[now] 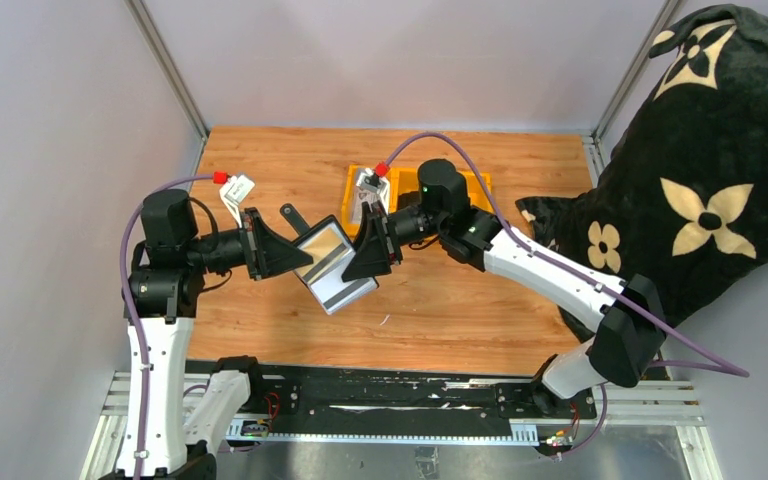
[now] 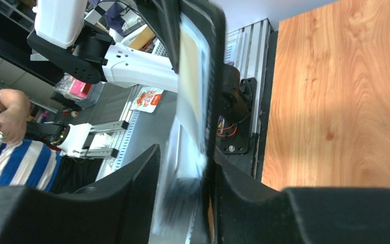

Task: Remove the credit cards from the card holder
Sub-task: Remove the credit card from the card holder.

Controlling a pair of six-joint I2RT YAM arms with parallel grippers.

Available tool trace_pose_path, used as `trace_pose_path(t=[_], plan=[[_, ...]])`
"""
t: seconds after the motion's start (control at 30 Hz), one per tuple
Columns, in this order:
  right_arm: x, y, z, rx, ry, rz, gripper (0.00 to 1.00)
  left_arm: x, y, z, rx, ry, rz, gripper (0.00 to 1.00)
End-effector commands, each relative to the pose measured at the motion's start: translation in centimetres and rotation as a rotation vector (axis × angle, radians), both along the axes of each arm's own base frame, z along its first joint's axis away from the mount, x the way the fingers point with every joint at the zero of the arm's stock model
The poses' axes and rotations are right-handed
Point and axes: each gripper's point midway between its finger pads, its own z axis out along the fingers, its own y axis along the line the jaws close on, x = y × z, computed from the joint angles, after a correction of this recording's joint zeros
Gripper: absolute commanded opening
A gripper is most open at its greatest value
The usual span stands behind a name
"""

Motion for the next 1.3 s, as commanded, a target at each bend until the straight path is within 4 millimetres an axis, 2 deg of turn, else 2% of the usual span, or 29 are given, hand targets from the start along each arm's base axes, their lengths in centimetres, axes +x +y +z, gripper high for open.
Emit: trace_pose_path(t=[0.0, 0.13, 0.17, 0.23, 0.27, 0.3, 0.33, 0.43, 0.57, 0.73, 0.9, 1.2, 1.23, 1.27], plan=[[-1.3, -0.5, -0.5, -0.013, 0.043, 0.040, 0.36, 0.6, -0.3, 3.5, -0.075, -0.083, 0.024, 0.00], [-1.1, -0.2, -0.3, -0.017, 0.065, 0.043, 0.05, 0.6, -0.5, 4.5, -0.155, -0.113, 0.049, 0.00], [-1.0, -0.2, 0.0, -0.015, 0.063, 0.042, 0.00, 0.6, -0.5, 4.6, -0.155, -0.126, 0.058, 0.00], [-1.0, -0.2, 0.4, -0.011, 0.053, 0.038, 0.00, 0.7, -0.3, 4.2, -0.140, -0.133, 0.079, 0.04], [-1.0, -0.3, 0.7, -0.011, 0.046, 0.036, 0.00, 0.8, -0.2, 3.7, -0.131, -0.121, 0.086, 0.11], [-1.0, -0.3, 0.9, -0.012, 0.033, 0.036, 0.00, 0.9, -0.2, 3.4, -0.127, -0.111, 0.088, 0.25], [-1.0, -0.3, 0.9, -0.019, 0.020, 0.031, 0.00, 1.0, -0.2, 3.2, -0.131, -0.097, 0.089, 0.44], [-0.9, -0.3, 0.4, -0.065, 0.004, 0.025, 0.00, 1.4, -0.2, 3.0, -0.151, -0.070, 0.104, 0.65], [-0.9, 0.0, 0.6, -0.083, 0.008, 0.027, 0.00, 1.8, -0.2, 2.8, -0.175, -0.043, 0.113, 0.68], [-1.0, 0.5, 1.4, -0.069, -0.006, 0.039, 0.00, 1.9, -0.4, 1.8, -0.205, 0.006, 0.110, 0.62], [-1.0, 1.0, 2.3, -0.061, -0.022, 0.052, 0.00, 1.6, -0.6, 2.2, -0.238, 0.012, 0.092, 0.50], [-0.8, 1.4, 2.1, -0.057, -0.046, 0.086, 0.00, 1.2, -0.8, 3.2, -0.275, 0.010, 0.063, 0.11], [-0.7, 1.5, 2.0, -0.060, -0.044, 0.086, 0.01, 1.2, -0.8, 3.2, -0.277, 0.012, 0.067, 0.06], [-0.5, 1.5, 1.8, -0.061, -0.044, 0.085, 0.07, 1.3, -0.8, 3.4, -0.280, 0.000, 0.070, 0.02]])
